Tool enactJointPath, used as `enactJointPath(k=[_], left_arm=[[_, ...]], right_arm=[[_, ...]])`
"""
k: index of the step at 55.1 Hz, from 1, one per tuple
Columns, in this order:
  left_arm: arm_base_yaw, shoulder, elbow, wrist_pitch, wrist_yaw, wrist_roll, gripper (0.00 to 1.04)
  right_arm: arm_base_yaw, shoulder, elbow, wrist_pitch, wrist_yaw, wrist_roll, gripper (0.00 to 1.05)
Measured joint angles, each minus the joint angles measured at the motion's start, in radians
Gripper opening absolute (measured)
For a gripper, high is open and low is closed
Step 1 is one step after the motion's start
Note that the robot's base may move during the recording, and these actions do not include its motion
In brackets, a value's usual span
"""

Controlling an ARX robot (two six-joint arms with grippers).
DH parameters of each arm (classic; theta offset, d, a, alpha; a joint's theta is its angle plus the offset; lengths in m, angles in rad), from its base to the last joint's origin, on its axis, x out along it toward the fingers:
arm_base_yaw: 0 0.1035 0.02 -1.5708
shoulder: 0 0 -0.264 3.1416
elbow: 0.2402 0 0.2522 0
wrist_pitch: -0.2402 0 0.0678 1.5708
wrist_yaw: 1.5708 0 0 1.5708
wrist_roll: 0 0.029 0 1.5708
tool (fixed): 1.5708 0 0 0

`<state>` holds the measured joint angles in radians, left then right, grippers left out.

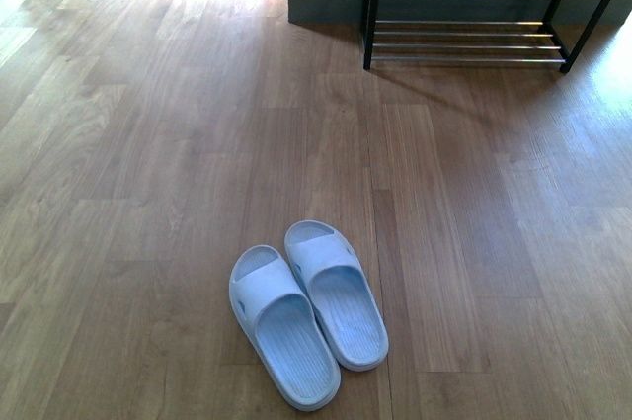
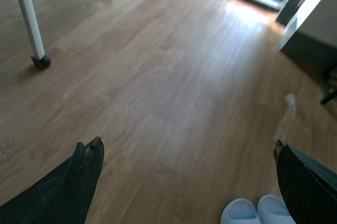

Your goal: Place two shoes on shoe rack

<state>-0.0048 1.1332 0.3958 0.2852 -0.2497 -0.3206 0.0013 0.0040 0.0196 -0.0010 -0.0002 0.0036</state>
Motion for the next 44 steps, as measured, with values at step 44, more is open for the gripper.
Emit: enactJointPath(k=[44], left_arm=[[-0.309,1.444,0.727,-0.09,0.329,0.177,0.95]], right_arm=[[0.0,0.0,0.0,0.0,0.0,0.0,0.96]])
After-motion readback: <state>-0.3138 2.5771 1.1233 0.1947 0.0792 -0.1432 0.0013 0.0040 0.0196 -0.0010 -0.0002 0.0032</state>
